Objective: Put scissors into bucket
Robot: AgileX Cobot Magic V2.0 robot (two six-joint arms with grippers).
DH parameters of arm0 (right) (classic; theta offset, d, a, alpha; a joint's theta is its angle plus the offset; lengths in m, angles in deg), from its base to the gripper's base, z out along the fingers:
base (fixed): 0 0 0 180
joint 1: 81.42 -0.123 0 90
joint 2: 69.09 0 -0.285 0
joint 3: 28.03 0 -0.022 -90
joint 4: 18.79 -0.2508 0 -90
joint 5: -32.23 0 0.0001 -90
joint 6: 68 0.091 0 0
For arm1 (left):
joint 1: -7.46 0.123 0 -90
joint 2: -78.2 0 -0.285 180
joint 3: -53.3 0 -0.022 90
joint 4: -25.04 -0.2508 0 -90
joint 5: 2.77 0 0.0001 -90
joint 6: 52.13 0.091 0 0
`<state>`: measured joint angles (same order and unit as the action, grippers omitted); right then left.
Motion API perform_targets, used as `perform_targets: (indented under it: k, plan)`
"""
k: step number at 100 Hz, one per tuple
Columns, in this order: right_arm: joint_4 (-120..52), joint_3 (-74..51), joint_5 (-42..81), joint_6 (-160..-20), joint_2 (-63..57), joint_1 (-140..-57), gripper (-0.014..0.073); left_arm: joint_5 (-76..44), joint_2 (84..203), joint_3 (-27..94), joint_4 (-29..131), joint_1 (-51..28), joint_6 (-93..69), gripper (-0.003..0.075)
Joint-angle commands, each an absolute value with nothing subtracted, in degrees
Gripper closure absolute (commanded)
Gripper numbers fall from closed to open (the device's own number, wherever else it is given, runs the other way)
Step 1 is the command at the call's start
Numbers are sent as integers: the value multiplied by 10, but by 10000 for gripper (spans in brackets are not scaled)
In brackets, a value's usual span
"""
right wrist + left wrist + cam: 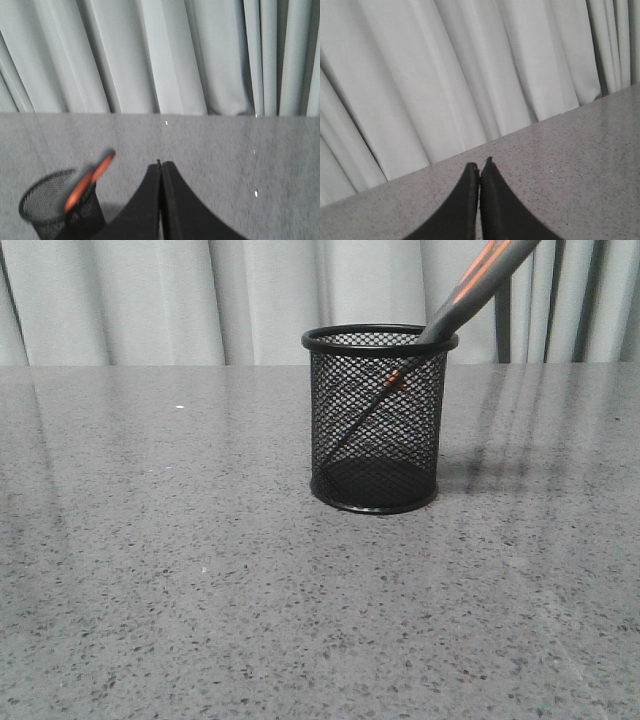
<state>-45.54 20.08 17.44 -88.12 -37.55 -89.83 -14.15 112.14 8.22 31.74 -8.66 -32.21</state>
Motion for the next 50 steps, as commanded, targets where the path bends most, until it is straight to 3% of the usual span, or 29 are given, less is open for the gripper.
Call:
perform_targets:
  k: [1, 21, 50]
  plan:
    - [-459, 242, 220, -881, -425, -896, 665, -22, 1068, 12, 356, -84, -330, 741]
    - [-512, 334, 239, -881, -523, -896, 664, 28, 951, -122, 408, -84, -330, 741]
    - [-540, 348, 258, -881, -538, -896, 665, 39, 913, -139, 413, -84, -330, 741]
